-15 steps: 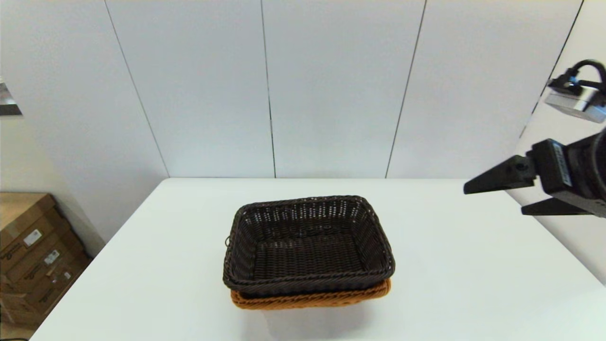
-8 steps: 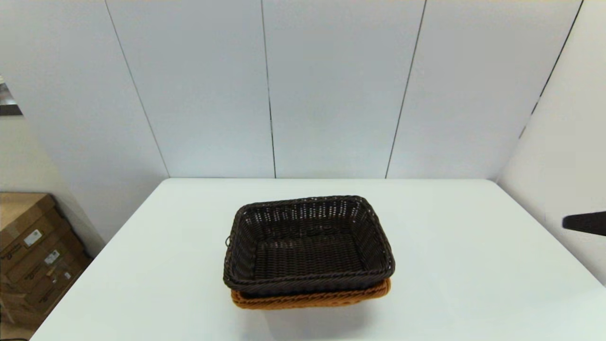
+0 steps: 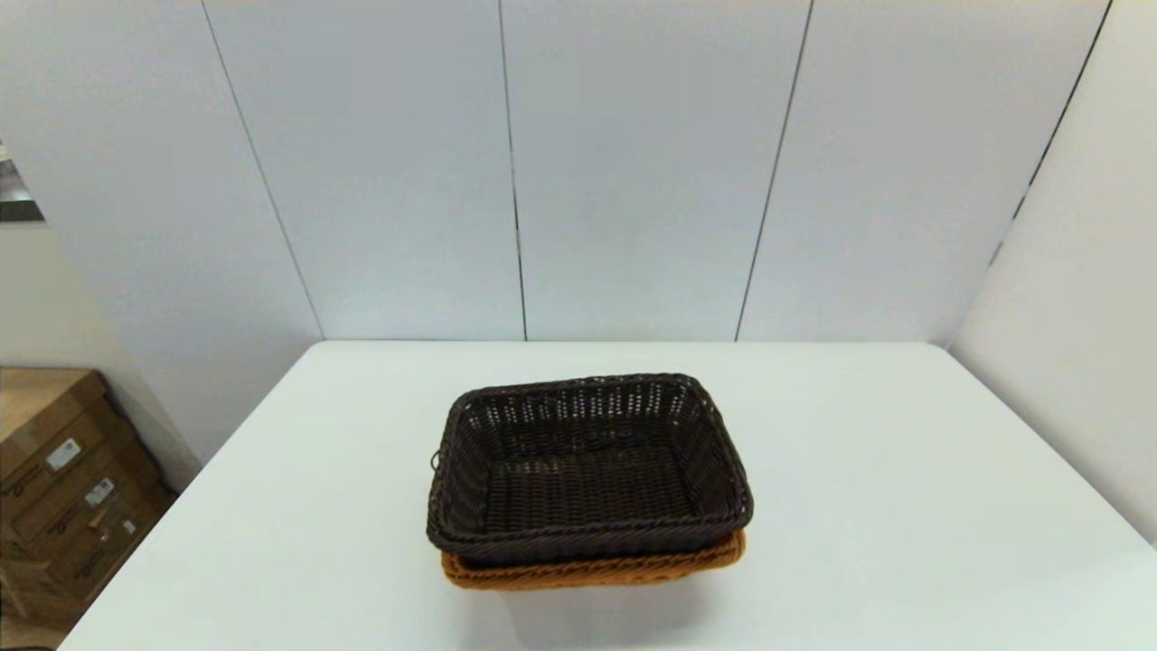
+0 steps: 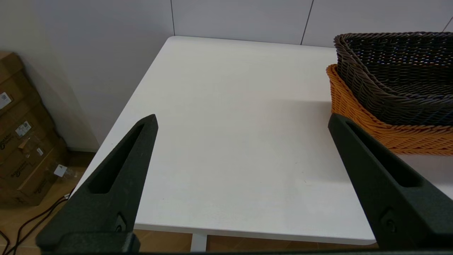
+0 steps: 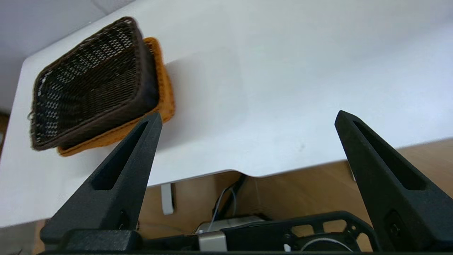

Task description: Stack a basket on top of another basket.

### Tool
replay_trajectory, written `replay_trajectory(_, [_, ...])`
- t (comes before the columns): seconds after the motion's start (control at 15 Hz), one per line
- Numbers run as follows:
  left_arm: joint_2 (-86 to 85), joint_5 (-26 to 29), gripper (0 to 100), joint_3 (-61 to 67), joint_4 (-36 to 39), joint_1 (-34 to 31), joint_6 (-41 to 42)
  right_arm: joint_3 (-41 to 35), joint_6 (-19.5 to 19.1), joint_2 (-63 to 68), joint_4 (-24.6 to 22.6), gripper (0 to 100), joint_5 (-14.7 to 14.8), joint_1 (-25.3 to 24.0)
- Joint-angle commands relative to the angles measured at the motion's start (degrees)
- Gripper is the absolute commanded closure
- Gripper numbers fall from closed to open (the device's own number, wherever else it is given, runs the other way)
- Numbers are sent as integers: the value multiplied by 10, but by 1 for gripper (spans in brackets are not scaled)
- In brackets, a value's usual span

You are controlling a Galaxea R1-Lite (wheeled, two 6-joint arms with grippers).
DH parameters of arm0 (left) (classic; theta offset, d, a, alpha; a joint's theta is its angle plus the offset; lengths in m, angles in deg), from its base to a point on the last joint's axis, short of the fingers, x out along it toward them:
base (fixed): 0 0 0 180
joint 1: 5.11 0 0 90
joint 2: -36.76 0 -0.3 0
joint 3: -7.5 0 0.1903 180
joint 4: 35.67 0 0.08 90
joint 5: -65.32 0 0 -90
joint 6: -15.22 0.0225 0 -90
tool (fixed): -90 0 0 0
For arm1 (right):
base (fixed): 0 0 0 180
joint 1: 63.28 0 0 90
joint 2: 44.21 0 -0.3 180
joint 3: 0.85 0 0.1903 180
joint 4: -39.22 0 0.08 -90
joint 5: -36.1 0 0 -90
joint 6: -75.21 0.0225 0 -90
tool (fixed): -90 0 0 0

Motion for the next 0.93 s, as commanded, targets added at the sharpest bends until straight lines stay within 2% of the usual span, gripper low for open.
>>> replay_trajectory(0.07, [-1, -1, 0, 0, 0, 0, 0, -67, -7, -108, 2, 0, -1, 45])
replay_trajectory(0.27, [-1, -1, 0, 0, 1, 0, 0, -105, -30, -166, 2, 0, -12, 79])
replay_trajectory(0.47, [-1, 0, 0, 0, 1, 0, -1, -131, -45, -222, 2, 0, -44, 80])
replay_trajectory(0.6, [-1, -1, 0, 0, 1, 0, -1, -141, -73, -261, 0, 0, -44, 80])
replay_trajectory(0.8, [-1, -1, 0, 0, 1, 0, -1, -208, -166, -312, -90, 0, -23, 80])
replay_trajectory(0.93, [-1, 0, 0, 0, 1, 0, -1, -286, -248, -332, -182, 0, -17, 80])
